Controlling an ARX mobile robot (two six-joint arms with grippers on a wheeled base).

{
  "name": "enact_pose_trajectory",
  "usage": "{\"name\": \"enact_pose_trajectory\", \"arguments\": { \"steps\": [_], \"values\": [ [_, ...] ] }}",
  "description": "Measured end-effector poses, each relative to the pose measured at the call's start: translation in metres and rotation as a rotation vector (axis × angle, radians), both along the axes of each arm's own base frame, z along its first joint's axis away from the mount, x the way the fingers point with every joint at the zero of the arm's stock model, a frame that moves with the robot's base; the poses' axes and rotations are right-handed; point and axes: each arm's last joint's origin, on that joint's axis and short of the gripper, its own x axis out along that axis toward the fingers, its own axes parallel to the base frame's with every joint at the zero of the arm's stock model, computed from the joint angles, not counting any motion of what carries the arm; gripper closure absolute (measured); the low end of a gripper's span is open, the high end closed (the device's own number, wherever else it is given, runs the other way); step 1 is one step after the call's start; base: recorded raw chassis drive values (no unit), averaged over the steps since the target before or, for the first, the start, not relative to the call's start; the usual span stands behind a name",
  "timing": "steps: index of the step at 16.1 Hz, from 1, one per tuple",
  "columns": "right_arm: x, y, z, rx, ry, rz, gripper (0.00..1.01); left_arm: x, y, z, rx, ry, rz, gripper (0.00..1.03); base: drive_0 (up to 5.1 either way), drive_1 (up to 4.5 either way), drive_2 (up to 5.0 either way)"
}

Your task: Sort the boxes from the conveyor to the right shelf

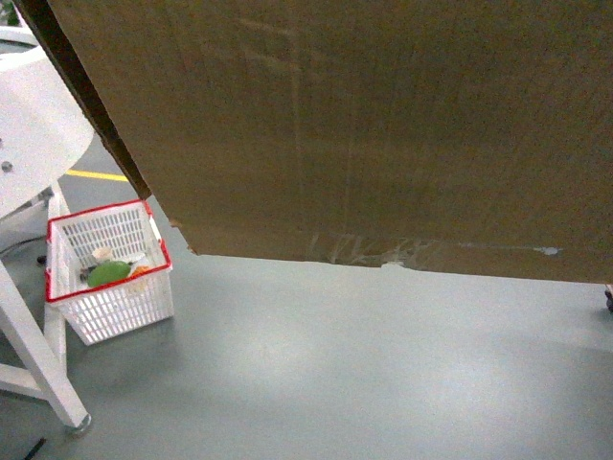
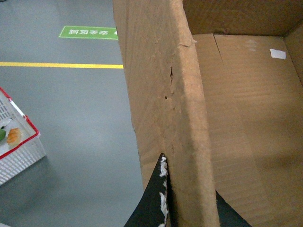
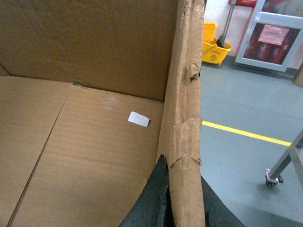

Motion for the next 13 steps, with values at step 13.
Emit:
{"name": "enact_pose_trajectory", "arguments": {
  "steps": [13],
  "values": [
    [-0.0001, 0.0001, -0.0005, -0.001, 0.005, 0.001, 0.97, 0.0008, -0.0010, -0.0016, 0.001, 0.006, -0.003, 0.99, -0.8, -0.75, -0.8]
  ]
}}
